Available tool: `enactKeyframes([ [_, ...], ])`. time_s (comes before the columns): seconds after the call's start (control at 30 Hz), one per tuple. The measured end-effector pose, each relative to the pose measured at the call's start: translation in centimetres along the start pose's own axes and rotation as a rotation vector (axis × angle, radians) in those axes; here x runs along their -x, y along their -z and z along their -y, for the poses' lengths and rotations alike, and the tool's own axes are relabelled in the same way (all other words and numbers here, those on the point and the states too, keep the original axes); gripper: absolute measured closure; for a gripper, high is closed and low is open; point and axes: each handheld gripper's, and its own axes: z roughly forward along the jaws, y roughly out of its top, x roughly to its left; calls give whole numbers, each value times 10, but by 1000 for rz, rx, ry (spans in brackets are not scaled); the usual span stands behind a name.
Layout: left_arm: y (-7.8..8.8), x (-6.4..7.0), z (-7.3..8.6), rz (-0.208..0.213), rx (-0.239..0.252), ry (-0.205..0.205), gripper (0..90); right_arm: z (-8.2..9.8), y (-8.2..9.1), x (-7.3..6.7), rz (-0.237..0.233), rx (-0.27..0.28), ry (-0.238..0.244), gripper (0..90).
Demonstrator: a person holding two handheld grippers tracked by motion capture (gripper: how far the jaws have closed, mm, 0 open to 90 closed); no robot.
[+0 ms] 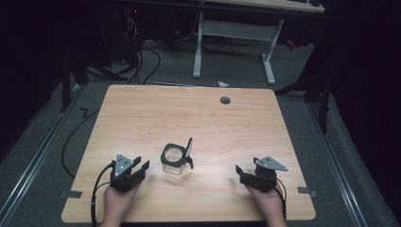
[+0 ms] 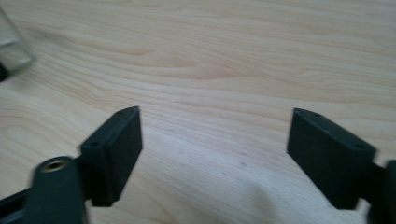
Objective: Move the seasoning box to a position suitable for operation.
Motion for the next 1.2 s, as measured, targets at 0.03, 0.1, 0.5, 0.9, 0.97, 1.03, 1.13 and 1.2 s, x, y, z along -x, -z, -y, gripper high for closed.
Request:
enactKeyframes([
  [0.03, 0, 0, 0, 3, -3, 3, 608, 0, 1, -1, -12, 7, -4, 261],
  [0.1, 1, 3, 1, 14, -6, 7, 633, 0, 1, -4, -18, 12, -4, 276],
  [0.5, -9, 8, 4, 26, -33, -10, 742, 6, 1, -5, -35, 1, -15, 335],
  [0.9, -20, 15, 9, 28, -36, -33, 900, 9, 3, -5, -67, 28, -31, 459],
  [0.97, -21, 16, 10, 30, -37, -35, 900, 9, 3, -6, -66, 28, -33, 459],
  [1.03, -22, 18, 11, 35, -40, -38, 900, 9, 3, -6, -66, 29, -28, 459],
  [1.13, -22, 19, 12, 41, -45, -43, 900, 10, 1, -6, -64, 20, -24, 460],
  [1.2, -23, 20, 13, 43, -45, -43, 900, 10, 1, -7, -63, 20, -21, 460],
])
